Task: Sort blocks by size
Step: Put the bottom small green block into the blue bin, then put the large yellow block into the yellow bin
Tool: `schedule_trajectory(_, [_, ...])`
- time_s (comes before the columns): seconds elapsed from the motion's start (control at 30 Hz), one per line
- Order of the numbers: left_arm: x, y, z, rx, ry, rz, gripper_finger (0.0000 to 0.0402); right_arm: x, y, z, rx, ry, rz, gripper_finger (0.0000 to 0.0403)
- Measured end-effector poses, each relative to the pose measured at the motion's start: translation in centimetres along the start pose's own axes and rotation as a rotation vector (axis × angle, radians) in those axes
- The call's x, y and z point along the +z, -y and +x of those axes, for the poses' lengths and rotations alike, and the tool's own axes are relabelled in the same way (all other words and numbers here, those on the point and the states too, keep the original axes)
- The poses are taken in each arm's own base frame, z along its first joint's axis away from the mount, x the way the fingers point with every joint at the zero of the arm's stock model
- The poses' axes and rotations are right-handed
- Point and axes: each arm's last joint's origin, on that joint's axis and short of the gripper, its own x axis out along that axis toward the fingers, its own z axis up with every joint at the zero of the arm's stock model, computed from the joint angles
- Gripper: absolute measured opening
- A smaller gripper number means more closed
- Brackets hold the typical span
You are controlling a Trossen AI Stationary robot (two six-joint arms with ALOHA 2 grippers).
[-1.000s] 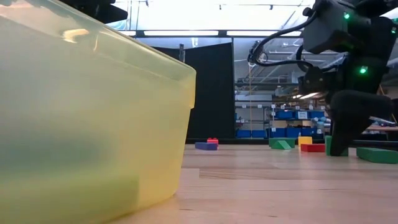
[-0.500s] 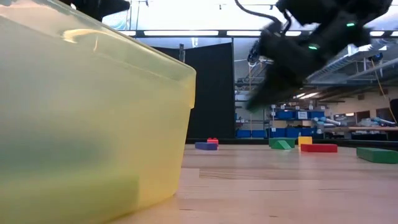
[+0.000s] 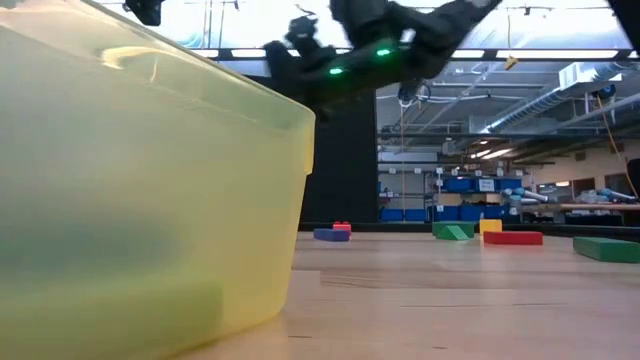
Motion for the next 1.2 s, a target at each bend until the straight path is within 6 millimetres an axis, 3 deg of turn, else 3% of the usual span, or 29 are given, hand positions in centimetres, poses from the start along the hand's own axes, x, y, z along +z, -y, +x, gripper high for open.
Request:
schedule_trajectory(0.2, [0.7, -0.5, -0.7, -0.002, 0.022, -0.011, 0.0237, 1.2, 1.9, 5.4, -0.01, 0.061, 0.031, 0.0145])
schedule_trajectory(0.4, [0.9, -0.9, -1.1, -0.002, 0.023, 0.003, 0.0237, 2.0, 3.8, 9.5, -0.044, 0.117, 0.089, 0.0145])
schedule_trajectory(0.6, [1.2, -1.3, -1.6, -0.002, 0.03, -0.006, 0.0237, 1.5, 5.5, 12.9, -0.069, 0.1, 0.153, 0.0145])
schedule_trajectory(0.8, [1.5, -1.5, -1.9, 0.001, 0.044, -0.017, 0.0237, 1.3, 6.5, 14.9, -0.085, 0.104, 0.238, 0.0145])
schedule_trajectory(0.87, [1.6, -1.6, -1.9, 0.003, 0.047, -0.019, 0.0237, 1.4, 6.8, 15.2, -0.093, 0.112, 0.267, 0.0165])
schedule_trajectory(1.07, [1.6, -2.0, -2.3, 0.005, 0.038, -0.011, 0.0237, 1.6, 8.0, 15.3, -0.127, 0.132, 0.292, 0.0274])
schedule_trajectory(1.2, [1.8, -2.2, -2.6, 0.006, 0.049, -0.019, 0.0237, 2.0, 8.5, 15.3, -0.103, 0.17, 0.294, 0.0308])
